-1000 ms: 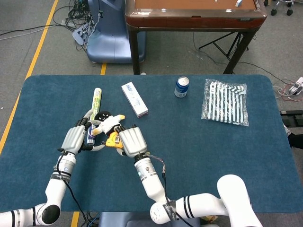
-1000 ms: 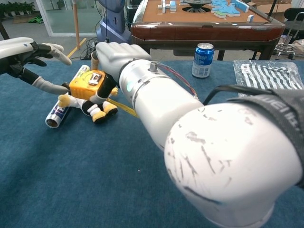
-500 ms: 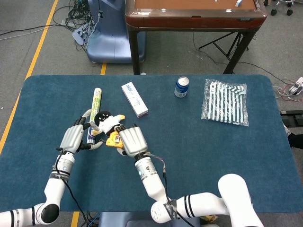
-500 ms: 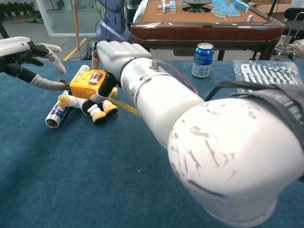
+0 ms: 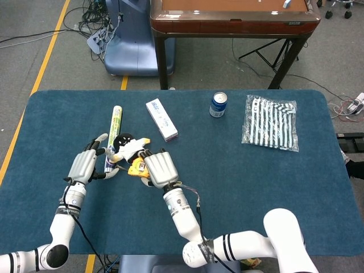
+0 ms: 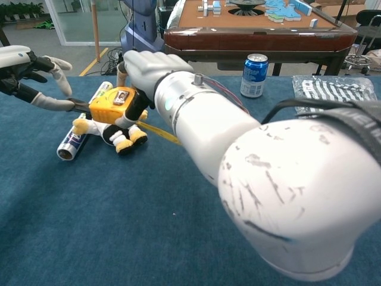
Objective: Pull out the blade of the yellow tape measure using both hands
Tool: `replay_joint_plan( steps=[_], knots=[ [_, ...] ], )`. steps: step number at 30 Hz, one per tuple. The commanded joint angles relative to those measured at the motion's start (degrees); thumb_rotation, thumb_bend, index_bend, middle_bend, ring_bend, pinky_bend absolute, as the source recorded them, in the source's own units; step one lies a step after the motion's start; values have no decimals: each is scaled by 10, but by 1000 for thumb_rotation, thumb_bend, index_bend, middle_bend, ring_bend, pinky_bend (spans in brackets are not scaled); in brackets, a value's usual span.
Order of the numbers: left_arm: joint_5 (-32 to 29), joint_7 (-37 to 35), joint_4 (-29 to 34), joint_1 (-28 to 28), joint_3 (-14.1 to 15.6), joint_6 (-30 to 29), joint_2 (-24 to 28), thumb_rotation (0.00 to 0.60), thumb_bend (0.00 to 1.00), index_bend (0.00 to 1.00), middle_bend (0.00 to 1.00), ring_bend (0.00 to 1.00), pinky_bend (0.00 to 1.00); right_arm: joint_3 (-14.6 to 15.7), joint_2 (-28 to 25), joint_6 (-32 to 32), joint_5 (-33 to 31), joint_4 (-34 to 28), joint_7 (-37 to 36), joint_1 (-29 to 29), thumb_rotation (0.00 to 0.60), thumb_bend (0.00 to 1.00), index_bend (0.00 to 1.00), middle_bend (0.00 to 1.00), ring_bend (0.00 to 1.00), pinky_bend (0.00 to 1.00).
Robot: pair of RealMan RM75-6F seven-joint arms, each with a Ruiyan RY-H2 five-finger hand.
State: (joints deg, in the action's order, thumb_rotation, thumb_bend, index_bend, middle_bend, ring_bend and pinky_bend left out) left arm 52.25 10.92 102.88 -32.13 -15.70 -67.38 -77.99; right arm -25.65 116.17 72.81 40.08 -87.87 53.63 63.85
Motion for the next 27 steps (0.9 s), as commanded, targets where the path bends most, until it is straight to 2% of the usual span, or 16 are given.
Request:
replay_joint_plan(
  steps=[1, 12, 17, 27],
  knots=[
    [-1, -3, 1, 1, 0, 1, 2, 600, 208, 547, 91, 0, 66, 1, -1, 0, 0, -1, -2, -1, 600, 543, 630, 644, 541, 318],
    [-1, -5, 1, -1, 1, 9, 4, 600, 215, 548, 95, 0, 66, -2, -2, 0, 1, 0, -7, 2, 600, 543, 630, 644, 542, 318],
    [-3, -10, 6, -3, 0, 18, 10, 600, 256, 529, 95, 0, 66, -4, -2, -4, -1, 1, -7, 5, 600, 543, 630, 644, 542, 318],
    [-4, -21, 10, -2, 3, 31, 24, 600, 276, 536, 95, 0, 66, 4, -8, -15, 3, 3, -19, 4, 600, 543, 630, 644, 542, 318]
  ],
)
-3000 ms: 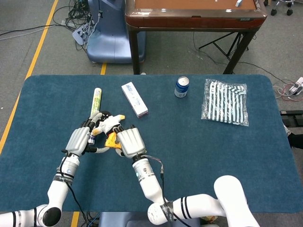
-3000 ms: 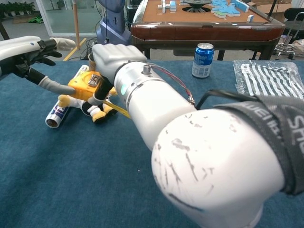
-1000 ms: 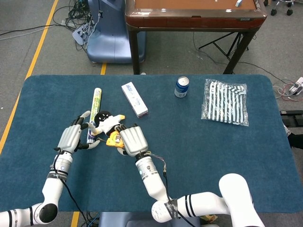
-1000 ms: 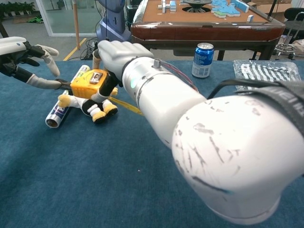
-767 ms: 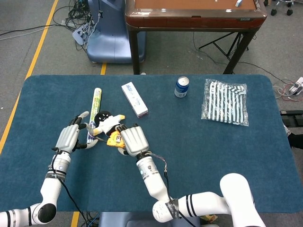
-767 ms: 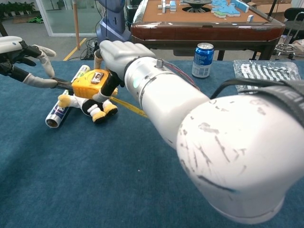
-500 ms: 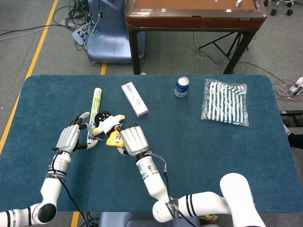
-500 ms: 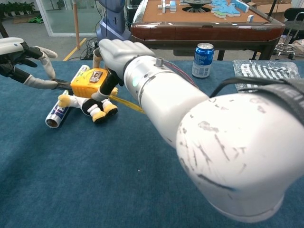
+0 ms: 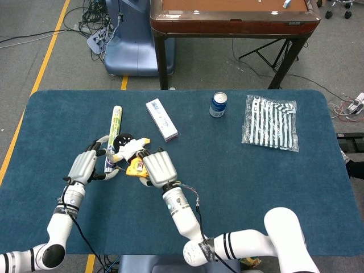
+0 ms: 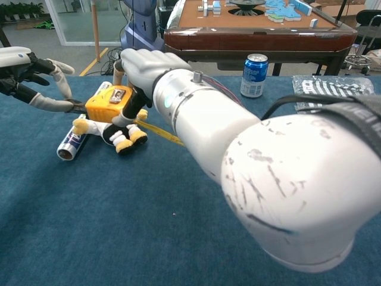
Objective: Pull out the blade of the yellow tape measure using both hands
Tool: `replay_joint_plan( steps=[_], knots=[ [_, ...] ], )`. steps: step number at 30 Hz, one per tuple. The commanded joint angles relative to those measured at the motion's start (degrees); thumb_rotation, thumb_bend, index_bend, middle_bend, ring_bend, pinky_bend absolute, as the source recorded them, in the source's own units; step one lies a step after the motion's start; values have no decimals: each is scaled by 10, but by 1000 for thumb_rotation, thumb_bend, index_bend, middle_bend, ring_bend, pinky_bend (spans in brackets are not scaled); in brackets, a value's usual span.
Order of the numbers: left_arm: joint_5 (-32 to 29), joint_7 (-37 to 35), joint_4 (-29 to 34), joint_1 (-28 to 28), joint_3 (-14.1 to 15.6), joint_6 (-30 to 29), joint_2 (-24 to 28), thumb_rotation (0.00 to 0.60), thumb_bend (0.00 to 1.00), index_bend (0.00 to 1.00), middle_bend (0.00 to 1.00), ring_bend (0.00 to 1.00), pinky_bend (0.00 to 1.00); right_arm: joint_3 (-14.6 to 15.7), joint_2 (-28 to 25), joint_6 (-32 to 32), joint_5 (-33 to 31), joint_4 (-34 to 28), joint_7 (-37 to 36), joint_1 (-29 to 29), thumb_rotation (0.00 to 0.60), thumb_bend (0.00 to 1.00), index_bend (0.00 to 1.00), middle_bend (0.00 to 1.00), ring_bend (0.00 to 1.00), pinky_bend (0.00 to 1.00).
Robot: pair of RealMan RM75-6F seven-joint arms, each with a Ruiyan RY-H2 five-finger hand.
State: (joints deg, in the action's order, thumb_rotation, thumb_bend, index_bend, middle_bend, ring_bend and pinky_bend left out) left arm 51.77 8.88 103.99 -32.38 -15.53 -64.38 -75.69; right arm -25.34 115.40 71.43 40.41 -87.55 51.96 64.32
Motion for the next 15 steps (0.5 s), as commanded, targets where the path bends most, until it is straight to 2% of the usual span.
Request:
replay_joint_plan(
  steps=[1, 15],
  knots=[
    [1, -1, -2, 0, 1, 1, 2, 600, 282, 540, 95, 0, 66, 1, -1, -2, 0, 0, -3, -1, 600, 543, 630, 644, 542, 318],
    [3, -15, -5, 1, 7, 14, 11, 600, 314, 550, 96, 0, 66, 0, -5, 1, -1, -1, -6, -1, 600, 543, 630, 644, 542, 318]
  ],
)
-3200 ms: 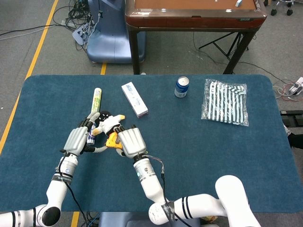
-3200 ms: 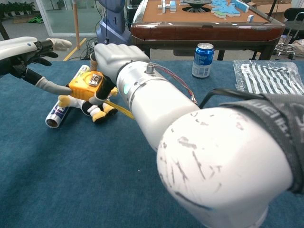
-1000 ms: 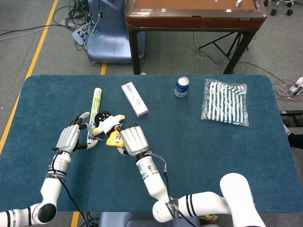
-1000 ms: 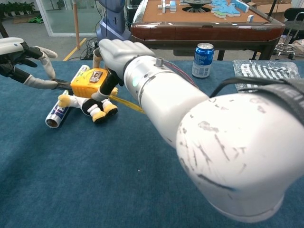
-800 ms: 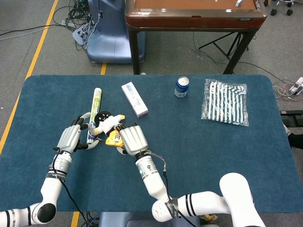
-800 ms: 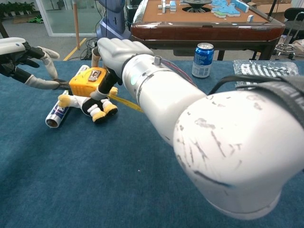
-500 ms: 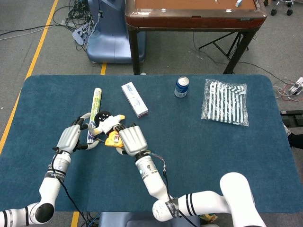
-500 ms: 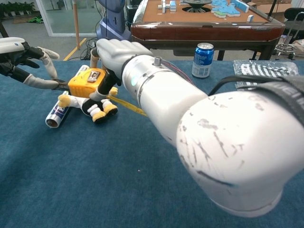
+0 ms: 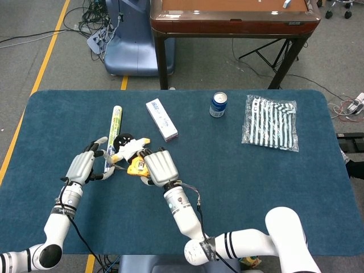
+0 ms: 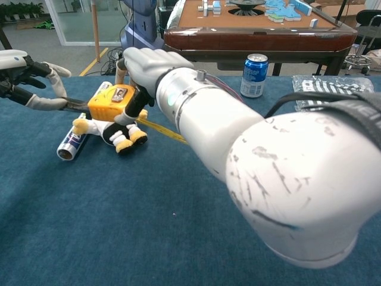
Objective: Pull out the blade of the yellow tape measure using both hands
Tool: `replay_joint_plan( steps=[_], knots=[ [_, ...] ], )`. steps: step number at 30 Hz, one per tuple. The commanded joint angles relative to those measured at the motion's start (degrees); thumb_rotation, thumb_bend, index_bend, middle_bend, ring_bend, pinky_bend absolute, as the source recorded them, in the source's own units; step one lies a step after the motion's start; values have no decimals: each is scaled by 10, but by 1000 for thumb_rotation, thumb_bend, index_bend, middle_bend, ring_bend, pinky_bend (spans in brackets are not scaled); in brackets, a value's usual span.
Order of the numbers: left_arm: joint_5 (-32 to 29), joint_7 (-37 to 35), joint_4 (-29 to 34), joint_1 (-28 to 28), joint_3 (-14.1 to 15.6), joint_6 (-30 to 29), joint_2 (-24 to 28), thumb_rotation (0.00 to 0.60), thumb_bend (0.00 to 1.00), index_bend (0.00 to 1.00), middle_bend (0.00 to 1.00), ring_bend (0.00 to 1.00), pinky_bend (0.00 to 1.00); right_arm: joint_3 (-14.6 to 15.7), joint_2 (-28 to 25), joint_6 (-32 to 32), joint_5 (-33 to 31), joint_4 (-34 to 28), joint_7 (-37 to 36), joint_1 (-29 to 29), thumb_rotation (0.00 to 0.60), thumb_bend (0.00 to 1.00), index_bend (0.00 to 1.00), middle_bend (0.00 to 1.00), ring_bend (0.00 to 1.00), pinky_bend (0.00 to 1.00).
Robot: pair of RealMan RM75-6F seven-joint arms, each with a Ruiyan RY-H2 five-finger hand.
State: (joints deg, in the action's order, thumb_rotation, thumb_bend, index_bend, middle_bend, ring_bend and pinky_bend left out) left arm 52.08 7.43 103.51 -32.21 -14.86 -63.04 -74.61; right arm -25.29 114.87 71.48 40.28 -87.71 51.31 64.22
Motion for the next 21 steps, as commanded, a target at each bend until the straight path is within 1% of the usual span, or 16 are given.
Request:
replay_joint_plan(
  steps=[1, 9, 15, 21],
  knots=[
    [0, 0, -1, -1, 0, 1, 0, 600, 319, 555, 96, 0, 66, 0, 0, 0, 0, 1, 0, 1, 600, 543, 630, 644, 542, 318],
    [-1, -8, -1, -3, -1, 6, 1, 600, 392, 581, 97, 0, 66, -1, -2, -1, -3, 3, -3, 1, 600, 543, 630, 644, 542, 318],
    [0, -14, -2, -3, 0, 9, 3, 600, 431, 596, 103, 0, 66, 0, -4, -4, -3, 4, -6, 1, 600, 543, 630, 644, 542, 318],
    [3, -19, -5, -4, 1, 11, 1, 600, 452, 589, 103, 0, 66, 0, -5, -5, -4, 2, -7, 2, 600, 543, 630, 644, 542, 318]
  ],
)
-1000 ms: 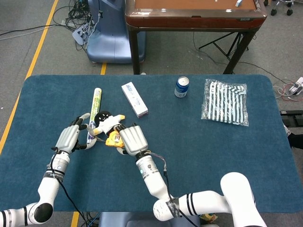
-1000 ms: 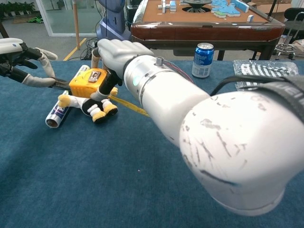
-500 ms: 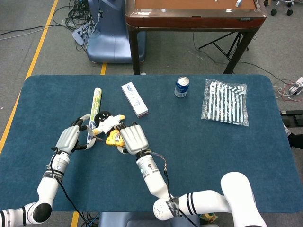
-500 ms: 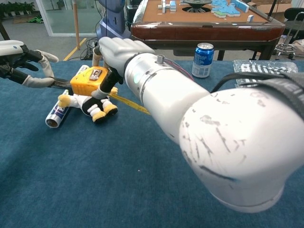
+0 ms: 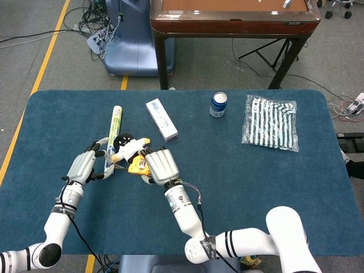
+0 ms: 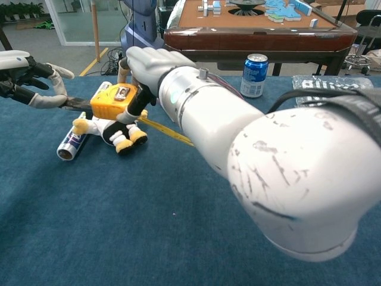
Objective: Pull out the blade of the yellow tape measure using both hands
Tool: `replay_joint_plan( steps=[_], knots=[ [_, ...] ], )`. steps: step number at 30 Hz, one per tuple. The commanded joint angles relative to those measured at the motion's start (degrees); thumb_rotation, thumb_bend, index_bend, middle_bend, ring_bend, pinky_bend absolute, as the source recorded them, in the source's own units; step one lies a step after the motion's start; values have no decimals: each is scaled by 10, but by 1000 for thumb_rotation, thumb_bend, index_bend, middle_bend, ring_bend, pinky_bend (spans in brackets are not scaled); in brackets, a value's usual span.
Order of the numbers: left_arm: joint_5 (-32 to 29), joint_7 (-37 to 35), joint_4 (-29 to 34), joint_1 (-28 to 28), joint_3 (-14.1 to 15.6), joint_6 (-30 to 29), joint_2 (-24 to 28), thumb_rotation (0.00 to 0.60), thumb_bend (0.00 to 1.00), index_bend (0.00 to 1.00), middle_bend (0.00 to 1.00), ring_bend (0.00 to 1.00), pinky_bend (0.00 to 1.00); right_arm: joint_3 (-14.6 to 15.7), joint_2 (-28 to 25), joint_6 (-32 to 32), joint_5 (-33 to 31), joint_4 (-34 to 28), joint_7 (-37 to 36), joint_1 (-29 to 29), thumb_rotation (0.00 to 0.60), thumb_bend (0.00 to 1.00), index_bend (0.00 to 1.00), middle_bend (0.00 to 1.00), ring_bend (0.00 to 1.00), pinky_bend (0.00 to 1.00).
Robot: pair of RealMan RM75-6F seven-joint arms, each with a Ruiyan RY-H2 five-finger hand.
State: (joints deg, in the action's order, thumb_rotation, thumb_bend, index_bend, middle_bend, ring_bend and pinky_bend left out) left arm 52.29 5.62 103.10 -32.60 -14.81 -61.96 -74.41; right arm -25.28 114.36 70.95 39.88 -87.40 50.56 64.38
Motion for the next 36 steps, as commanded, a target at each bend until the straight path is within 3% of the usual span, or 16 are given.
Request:
replay_joint_plan(
  steps=[1, 11, 26, 36],
  knots=[
    [1, -2, 0, 0, 0, -1, -1, 600, 462, 589, 104, 0, 66, 0, 0, 1, 1, -1, 1, 1, 600, 543, 630, 644, 542, 318],
    [8, -17, -3, 2, -2, -2, -3, 600, 580, 608, 125, 10, 66, 3, -4, 1, 0, -5, -2, -1, 600, 543, 630, 644, 542, 318],
    [6, -25, -13, 8, -5, -10, 1, 600, 599, 620, 140, 18, 66, 13, -19, 1, 0, -18, -3, -8, 600, 543, 630, 644, 542, 318],
    [3, -38, -24, 27, -3, -19, 21, 600, 601, 622, 143, 19, 66, 35, -52, -2, 0, -52, -1, -26, 600, 543, 632, 646, 542, 318]
  ],
)
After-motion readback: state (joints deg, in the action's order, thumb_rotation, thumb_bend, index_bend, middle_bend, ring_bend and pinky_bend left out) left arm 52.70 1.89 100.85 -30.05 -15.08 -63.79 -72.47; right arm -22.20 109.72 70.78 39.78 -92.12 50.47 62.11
